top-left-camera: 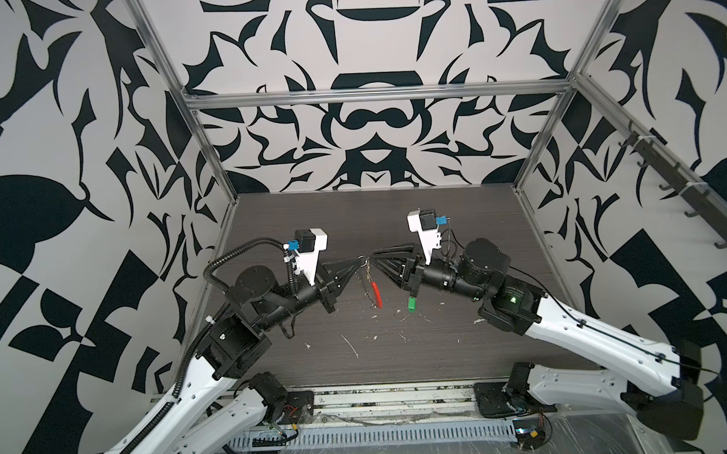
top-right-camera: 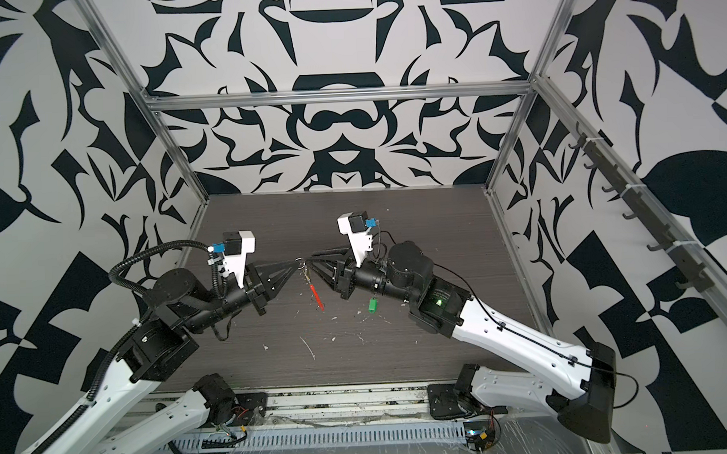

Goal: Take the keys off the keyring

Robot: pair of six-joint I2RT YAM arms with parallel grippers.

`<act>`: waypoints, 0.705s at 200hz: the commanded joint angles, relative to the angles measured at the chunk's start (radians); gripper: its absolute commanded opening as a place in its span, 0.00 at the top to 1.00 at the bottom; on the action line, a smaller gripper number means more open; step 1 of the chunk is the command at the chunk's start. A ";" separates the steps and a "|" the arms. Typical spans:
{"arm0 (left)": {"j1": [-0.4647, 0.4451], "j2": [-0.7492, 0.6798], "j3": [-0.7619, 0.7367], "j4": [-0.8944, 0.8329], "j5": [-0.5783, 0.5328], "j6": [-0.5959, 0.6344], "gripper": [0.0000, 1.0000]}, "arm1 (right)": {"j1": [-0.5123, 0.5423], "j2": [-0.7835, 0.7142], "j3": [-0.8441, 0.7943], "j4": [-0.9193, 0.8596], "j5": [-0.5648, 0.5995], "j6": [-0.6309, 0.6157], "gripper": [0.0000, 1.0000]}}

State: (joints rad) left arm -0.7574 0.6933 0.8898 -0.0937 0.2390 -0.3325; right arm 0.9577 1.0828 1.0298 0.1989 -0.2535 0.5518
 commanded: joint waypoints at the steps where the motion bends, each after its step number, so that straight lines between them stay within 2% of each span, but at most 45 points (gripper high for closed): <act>1: 0.000 -0.018 -0.003 0.026 -0.007 0.005 1.00 | 0.003 -0.003 0.039 0.027 0.016 0.000 0.76; 38: 0.000 -0.022 -0.006 0.034 -0.014 0.006 1.00 | 0.003 0.002 0.035 0.027 0.014 0.013 0.83; 76: 0.000 -0.026 -0.009 0.042 -0.015 0.007 1.00 | 0.005 0.006 0.032 0.032 0.008 0.029 0.86; 106: 0.000 -0.026 -0.009 0.045 -0.014 0.008 1.00 | 0.004 0.011 0.033 0.033 -0.001 0.042 0.76; 132: 0.000 -0.026 -0.010 0.046 -0.013 0.009 1.00 | 0.003 0.009 0.035 0.033 -0.004 0.041 0.76; 141: 0.000 -0.025 -0.010 0.046 -0.014 0.009 1.00 | 0.004 0.011 0.036 0.034 -0.006 0.043 0.73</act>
State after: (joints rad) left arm -0.7574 0.6815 0.8898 -0.0891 0.2276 -0.3321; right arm 0.9577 1.0950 1.0298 0.1913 -0.2512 0.5838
